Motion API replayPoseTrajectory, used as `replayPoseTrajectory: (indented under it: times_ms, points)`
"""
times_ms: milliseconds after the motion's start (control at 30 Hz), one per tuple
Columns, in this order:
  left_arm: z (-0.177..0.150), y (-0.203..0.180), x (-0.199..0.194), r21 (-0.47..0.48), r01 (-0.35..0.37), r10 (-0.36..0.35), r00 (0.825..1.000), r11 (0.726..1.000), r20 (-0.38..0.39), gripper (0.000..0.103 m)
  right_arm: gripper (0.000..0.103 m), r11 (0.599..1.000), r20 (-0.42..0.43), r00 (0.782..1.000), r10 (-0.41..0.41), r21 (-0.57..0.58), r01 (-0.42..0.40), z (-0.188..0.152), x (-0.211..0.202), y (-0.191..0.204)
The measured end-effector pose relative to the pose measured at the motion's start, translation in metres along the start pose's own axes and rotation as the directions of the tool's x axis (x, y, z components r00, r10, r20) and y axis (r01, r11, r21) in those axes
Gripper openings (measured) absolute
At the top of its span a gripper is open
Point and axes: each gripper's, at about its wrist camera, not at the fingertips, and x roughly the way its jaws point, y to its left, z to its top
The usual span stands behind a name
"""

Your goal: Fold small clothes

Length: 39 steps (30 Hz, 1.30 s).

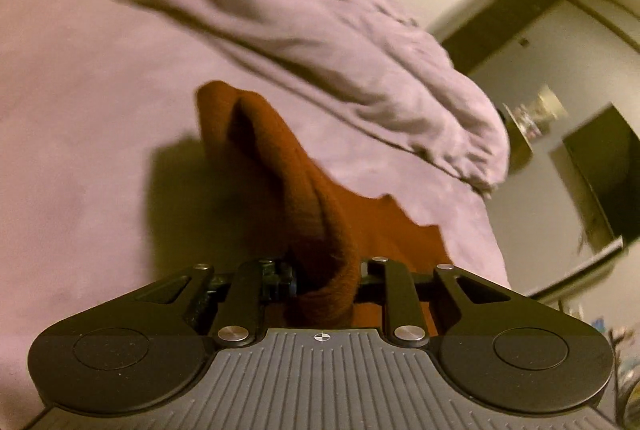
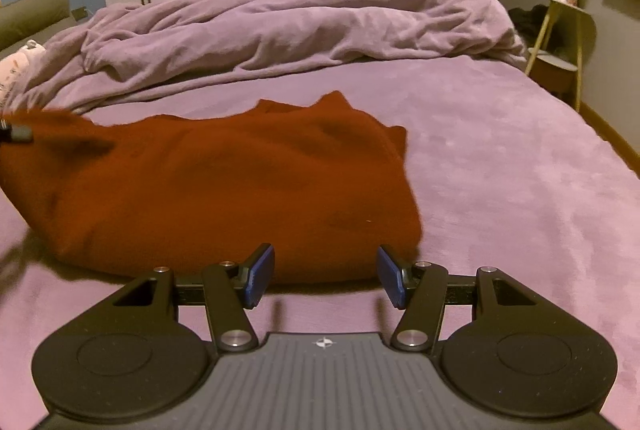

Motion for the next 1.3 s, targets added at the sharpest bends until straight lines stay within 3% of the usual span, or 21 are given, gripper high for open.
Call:
replayPoseTrajectory:
  times_ms: [167, 300, 433, 533, 700, 767, 933, 1067, 1133, 1200, 1300]
  points:
    - [-0.024, -0.071, 0.029, 0.157, 0.005, 0.004, 0.999, 0.988, -0.052, 0.024, 0.056, 0.999, 0.003, 1.000, -0.004, 0.054, 0.004, -0.004, -0.005, -0.015]
    - [-0.067, -0.111, 0.073, 0.303, -0.001, 0.045, 0.989, 0.953, -0.139, 0.024, 0.056, 0.998, 0.001, 1.000, -0.010, 0.064, 0.010, -0.009, -0.007, -0.022]
    - [-0.110, -0.126, 0.120, 0.439, -0.053, 0.178, 0.952, 0.897, -0.248, 0.032, 0.056, 0.998, -0.014, 0.999, -0.033, 0.060, 0.034, -0.013, -0.004, -0.027]
    - [-0.118, -0.131, 0.114, 0.481, -0.053, 0.169, 0.965, 0.875, -0.202, 0.044, 0.056, 0.997, -0.020, 0.999, -0.037, 0.071, 0.039, -0.013, -0.002, -0.032]
    - [-0.116, -0.136, 0.077, 0.455, -0.007, 0.090, 0.983, 0.891, -0.162, 0.047, 0.056, 0.996, -0.025, 0.999, -0.039, 0.076, 0.041, -0.015, 0.002, -0.034]
    - [-0.115, -0.134, 0.062, 0.464, -0.041, 0.102, 0.989, 0.885, -0.108, 0.053, 0.056, 0.996, -0.028, 0.999, -0.035, 0.083, 0.037, -0.015, 0.004, -0.035]
    - [-0.108, -0.112, 0.054, 0.422, -0.156, 0.187, 0.982, 0.893, -0.031, 0.053, 0.056, 0.996, -0.051, 0.998, -0.046, 0.076, 0.050, -0.018, 0.008, -0.034]
    - [-0.111, -0.098, 0.062, 0.404, -0.167, 0.200, 0.979, 0.899, -0.039, 0.054, 0.056, 0.995, -0.049, 0.998, -0.037, 0.086, 0.041, -0.015, 0.006, -0.035]
    - [-0.116, -0.098, 0.066, 0.432, -0.162, 0.196, 0.980, 0.887, -0.035, 0.059, 0.056, 0.995, -0.028, 0.999, -0.022, 0.094, 0.024, -0.008, 0.002, -0.033]
    - [-0.122, -0.101, 0.072, 0.465, -0.142, 0.180, 0.983, 0.874, -0.037, 0.072, 0.056, 0.994, -0.001, 1.000, 0.006, 0.105, -0.006, 0.002, 0.000, -0.030]
    - [-0.131, -0.105, 0.074, 0.489, -0.137, 0.171, 0.985, 0.862, -0.025, 0.077, 0.056, 0.989, 0.028, 0.997, 0.072, 0.125, -0.075, 0.019, 0.002, -0.023]
